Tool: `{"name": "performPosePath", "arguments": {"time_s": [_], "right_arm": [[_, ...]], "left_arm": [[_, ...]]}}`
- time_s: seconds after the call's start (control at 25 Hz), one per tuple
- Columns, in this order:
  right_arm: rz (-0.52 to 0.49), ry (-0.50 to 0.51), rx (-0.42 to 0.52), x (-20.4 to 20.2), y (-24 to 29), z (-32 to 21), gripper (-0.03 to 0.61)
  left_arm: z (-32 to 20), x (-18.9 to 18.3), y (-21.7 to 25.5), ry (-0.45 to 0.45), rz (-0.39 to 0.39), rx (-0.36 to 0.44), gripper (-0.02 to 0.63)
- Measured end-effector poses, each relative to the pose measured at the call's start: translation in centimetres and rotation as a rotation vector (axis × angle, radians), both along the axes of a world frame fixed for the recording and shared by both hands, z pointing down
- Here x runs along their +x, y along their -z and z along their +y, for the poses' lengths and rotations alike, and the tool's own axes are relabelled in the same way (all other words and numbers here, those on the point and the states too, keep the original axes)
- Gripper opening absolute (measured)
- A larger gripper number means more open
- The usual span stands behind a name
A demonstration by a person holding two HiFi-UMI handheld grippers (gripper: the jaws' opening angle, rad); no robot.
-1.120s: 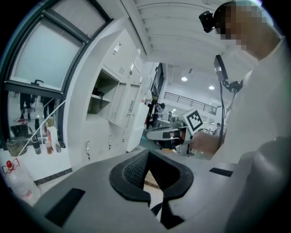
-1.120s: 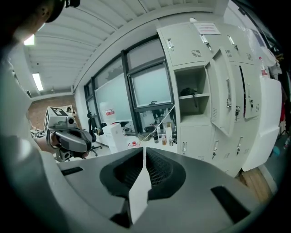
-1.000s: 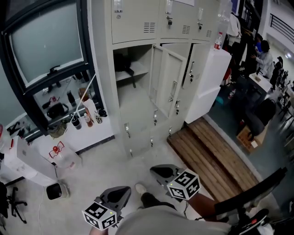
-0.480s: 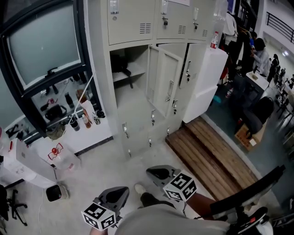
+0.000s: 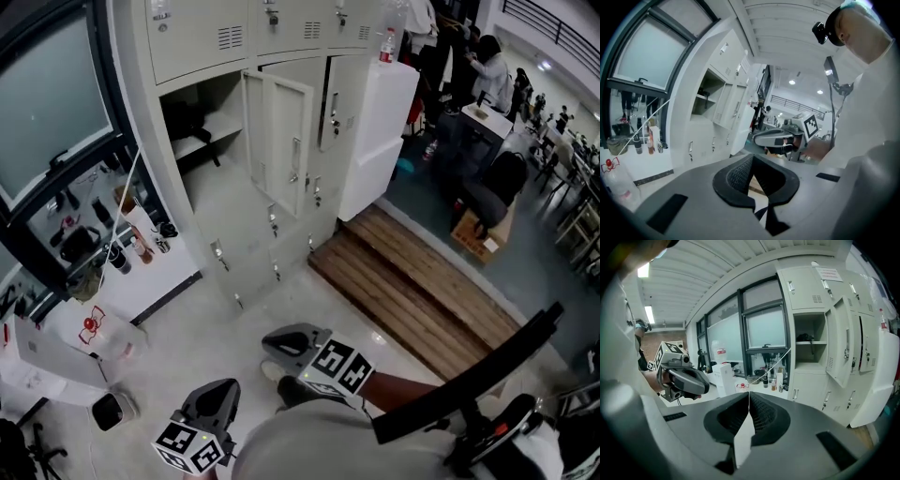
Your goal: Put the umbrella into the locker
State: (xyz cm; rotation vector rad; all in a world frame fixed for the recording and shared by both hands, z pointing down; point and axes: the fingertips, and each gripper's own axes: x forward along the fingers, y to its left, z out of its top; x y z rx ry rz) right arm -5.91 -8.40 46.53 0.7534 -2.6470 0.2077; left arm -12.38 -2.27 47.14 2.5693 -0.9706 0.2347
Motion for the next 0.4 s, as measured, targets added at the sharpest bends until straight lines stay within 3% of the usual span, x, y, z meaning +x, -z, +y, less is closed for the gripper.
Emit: {"name": "performPosePath", "arguments": {"time_s": [0.4], "right_arm": [[0.005, -0.026, 0.000, 1.8, -0.7, -0.2, 0.017]], "left_arm": [[-0.9, 1.9, -0.3, -0.033, -0.004, -0.007, 0.011]]}}
